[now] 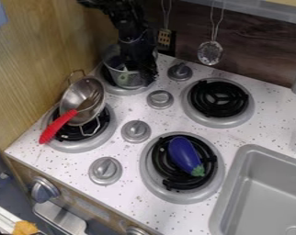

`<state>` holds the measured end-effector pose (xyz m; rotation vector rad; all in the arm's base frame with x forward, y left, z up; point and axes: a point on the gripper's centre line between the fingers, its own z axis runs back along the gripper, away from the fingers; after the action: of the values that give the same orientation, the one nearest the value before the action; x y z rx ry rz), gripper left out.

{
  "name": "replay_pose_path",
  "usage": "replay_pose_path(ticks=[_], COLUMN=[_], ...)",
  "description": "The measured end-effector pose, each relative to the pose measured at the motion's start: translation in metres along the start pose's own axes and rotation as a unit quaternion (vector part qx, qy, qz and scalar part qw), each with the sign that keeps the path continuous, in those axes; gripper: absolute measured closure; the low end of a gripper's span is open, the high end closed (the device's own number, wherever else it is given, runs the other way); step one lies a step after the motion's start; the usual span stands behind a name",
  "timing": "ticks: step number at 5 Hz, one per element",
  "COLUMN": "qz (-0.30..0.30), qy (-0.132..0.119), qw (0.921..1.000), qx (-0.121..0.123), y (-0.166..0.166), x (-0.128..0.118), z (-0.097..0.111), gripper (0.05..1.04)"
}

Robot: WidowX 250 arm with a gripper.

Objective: Take the glass and insert it into the hole

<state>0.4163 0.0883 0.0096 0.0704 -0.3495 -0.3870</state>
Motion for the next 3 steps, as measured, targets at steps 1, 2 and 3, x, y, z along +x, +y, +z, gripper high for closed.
replay_pose_path(ticks=[1, 2, 3], qz=[-0.007, -0.031, -0.044], qy=[0.013, 0.011, 0.011], qw=[0.9998, 0.9994, 0.999], qx=[-0.014, -0.01, -0.007], y=[-0.0029, -0.0023, -0.0048], x=[-0.0037, -0.0012, 0.0022], z=[-0.0112, -0.0102, -0.0099], gripper=[0.732, 0.916, 0.989])
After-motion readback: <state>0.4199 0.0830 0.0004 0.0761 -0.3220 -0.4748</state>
